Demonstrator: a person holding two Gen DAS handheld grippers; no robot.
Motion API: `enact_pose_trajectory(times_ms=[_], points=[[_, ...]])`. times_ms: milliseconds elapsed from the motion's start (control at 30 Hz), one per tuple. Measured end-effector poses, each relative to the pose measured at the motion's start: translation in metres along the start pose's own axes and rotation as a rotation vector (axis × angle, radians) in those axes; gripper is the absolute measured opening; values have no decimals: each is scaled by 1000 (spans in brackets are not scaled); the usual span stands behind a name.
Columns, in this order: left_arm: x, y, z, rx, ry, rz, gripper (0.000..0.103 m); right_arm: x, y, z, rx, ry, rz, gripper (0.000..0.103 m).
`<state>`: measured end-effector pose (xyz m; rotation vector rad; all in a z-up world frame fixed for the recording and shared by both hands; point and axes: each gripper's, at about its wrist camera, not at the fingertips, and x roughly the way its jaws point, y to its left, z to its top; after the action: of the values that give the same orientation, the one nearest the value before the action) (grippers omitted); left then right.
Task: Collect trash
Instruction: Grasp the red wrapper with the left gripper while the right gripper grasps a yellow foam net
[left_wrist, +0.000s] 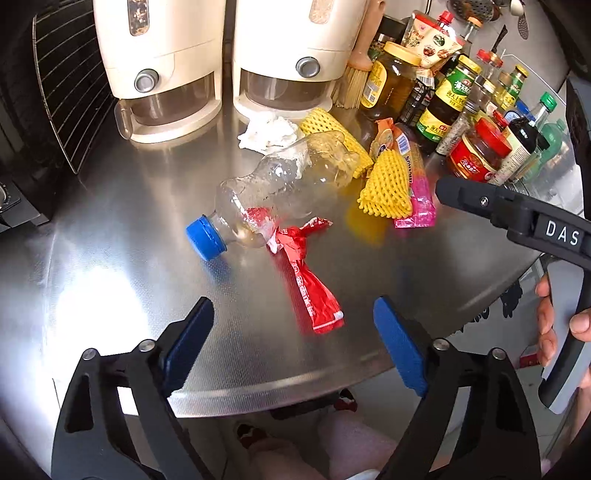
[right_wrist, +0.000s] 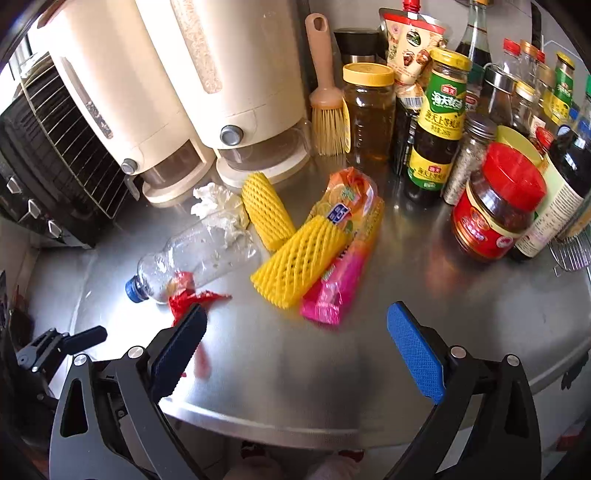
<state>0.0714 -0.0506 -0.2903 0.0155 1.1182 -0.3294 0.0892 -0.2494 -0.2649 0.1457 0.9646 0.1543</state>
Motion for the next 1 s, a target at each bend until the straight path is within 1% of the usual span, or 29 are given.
enact_pose_trajectory(times_ms=[67, 100, 133, 167, 267, 400, 467, 500, 533, 567, 633, 667, 700, 733, 800, 1000], points=[[10, 1, 6, -13, 26, -3, 65, 9, 1, 10, -6, 1, 4, 91], [16, 1, 8, -16, 41, -9, 61, 14, 1, 14, -8, 8, 4, 85], [21, 1, 9, -16, 59, -11, 51, 19, 1, 17, -8, 16, 7, 79], [26, 1, 10, -13, 74, -12, 43, 25, 0, 20, -7, 27, 7, 77], [36, 1, 12, -2, 87, -2, 40, 40, -1, 26, -5, 46, -1, 72], [46, 4, 15, -7, 101, -16, 38, 57, -5, 29, -2, 77, -19, 67], [51, 5, 16, -7, 110, -25, 29, 66, -7, 28, -5, 96, -27, 63], [52, 5, 17, -6, 114, -27, 26, 71, -8, 27, -6, 108, -26, 56], [53, 5, 17, -5, 118, -31, 19, 74, -8, 25, -6, 120, -24, 49], [54, 6, 16, -6, 122, -36, 11, 77, -9, 24, -7, 127, -27, 46], [54, 6, 14, -3, 124, -39, 8, 80, -9, 21, -9, 134, -31, 29], [54, 6, 14, -1, 124, -40, 5, 79, -9, 20, -12, 131, -32, 26], [53, 6, 13, -2, 123, -41, 3, 78, -9, 19, -14, 126, -32, 19], [52, 6, 12, -3, 119, -43, 2, 77, -8, 19, -19, 120, -33, 15], [48, 8, 11, -6, 106, -42, 1, 72, -7, 20, -29, 109, -38, 11], [22, 8, 8, -6, 54, -46, 0, 48, -2, 23, -41, 56, -22, 10]])
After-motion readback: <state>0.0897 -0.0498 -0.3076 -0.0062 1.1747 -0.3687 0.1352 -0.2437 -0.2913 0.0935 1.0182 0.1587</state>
